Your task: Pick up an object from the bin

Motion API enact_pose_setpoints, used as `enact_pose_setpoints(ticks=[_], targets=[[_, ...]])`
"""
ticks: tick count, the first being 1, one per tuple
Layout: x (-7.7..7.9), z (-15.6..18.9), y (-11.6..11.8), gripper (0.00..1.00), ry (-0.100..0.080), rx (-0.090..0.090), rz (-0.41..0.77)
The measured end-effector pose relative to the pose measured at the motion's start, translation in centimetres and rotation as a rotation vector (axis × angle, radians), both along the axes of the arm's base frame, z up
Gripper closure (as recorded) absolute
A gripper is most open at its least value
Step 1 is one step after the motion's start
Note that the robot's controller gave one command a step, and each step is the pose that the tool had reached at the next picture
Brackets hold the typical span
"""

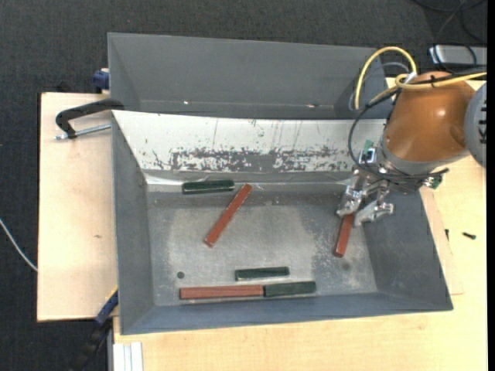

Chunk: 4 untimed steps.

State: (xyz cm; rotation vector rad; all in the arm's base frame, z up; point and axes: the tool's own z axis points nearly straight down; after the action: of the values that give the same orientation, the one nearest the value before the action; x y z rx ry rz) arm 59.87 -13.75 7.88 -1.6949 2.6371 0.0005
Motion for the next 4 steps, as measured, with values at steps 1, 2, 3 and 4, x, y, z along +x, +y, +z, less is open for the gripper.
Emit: enact_pose_setpoints(ticks=[1, 2, 3, 4], targets=[[0.00, 0.00, 0.00, 1.00, 0.000, 0.000, 0.000], [0.00, 0.00, 0.00, 1.00, 0.000, 0.000, 0.000], [0.00, 0.00, 0.00, 1.00, 0.000, 0.000, 0.000], [0.00, 0.00, 0.00, 1.00, 0.000, 0.000, 0.000]])
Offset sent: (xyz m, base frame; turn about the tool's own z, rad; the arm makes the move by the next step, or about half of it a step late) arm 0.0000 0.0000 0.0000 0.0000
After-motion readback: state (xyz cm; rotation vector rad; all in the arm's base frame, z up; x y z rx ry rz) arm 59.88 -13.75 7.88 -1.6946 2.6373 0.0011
